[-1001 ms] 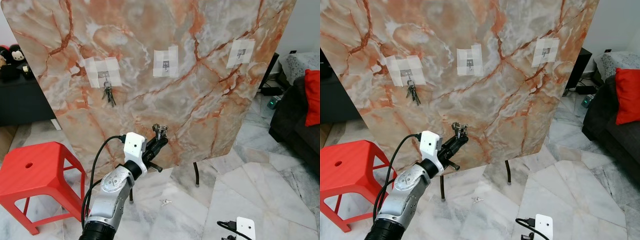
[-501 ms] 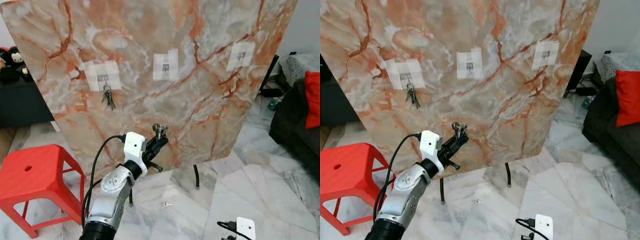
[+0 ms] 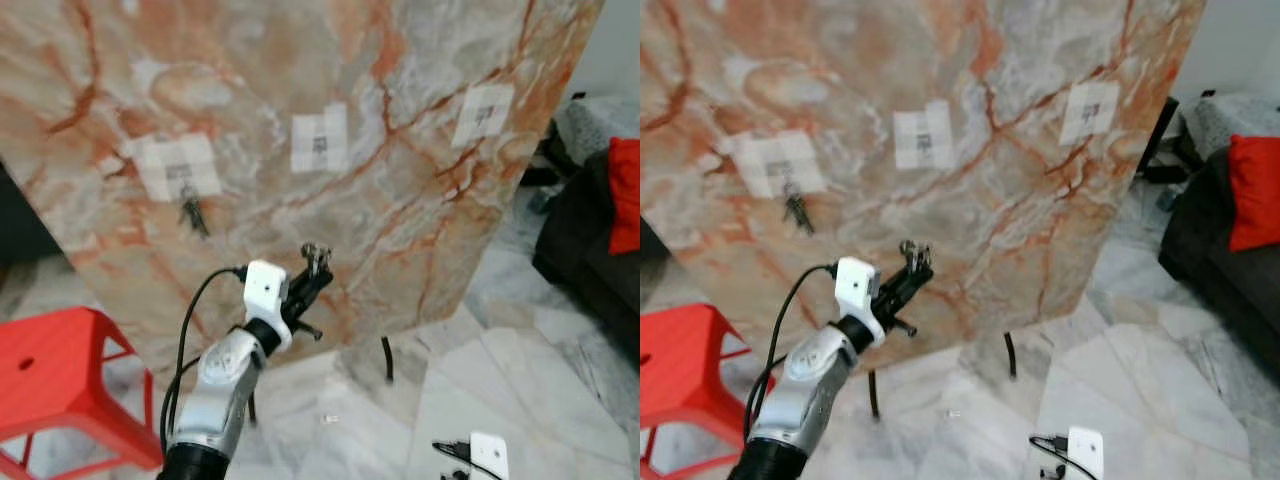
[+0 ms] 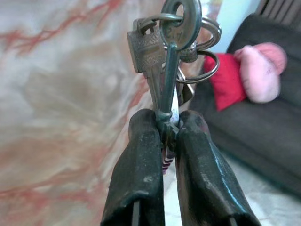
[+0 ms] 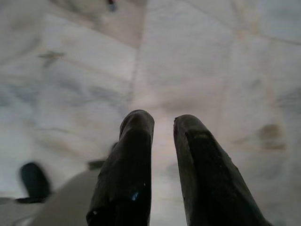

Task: Hang keys on a hook

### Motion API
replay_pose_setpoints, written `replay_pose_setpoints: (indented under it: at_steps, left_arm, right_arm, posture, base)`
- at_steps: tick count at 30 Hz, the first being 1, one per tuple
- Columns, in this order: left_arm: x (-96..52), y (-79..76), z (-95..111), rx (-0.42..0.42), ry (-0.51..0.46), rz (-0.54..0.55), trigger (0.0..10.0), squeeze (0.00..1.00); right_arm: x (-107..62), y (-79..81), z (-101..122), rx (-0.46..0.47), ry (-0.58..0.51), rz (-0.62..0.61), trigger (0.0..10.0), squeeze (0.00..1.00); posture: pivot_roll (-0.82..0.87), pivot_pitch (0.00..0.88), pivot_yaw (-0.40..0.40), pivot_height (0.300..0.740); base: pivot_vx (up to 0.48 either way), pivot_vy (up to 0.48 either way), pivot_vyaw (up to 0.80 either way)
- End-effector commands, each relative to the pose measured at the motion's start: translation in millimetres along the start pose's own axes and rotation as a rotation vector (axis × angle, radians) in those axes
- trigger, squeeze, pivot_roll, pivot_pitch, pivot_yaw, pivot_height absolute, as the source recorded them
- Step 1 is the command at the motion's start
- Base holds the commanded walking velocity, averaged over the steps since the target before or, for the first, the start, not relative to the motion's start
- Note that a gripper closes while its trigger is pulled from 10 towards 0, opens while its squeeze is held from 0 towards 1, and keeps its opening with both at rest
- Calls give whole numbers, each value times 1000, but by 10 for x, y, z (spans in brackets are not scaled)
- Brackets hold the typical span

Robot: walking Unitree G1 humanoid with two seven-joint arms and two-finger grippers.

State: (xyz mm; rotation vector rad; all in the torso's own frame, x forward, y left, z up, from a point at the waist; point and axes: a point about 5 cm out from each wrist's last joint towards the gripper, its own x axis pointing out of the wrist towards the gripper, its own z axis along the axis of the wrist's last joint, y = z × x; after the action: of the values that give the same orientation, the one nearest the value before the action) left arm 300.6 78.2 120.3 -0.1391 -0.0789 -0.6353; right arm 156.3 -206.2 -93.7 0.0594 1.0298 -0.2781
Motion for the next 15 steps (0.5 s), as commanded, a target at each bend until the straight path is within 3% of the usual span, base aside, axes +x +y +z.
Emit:
replay_pose_setpoints:
  at_steps: [1,15]
  left_arm:
    - [-81,140,25,22,0,45,10000,0]
    - [-75,148,51,25,-9,47,10000,0]
  right_arm:
    - [8,99,83,-2,-23,26,10000,0]
    - [7,106,82,-1,-22,26,10000,0]
  posture:
    - [-2,7,-47,740]
    - [-2,7,-43,740]
  base:
    - [270,0,0]
    - [272,0,0]
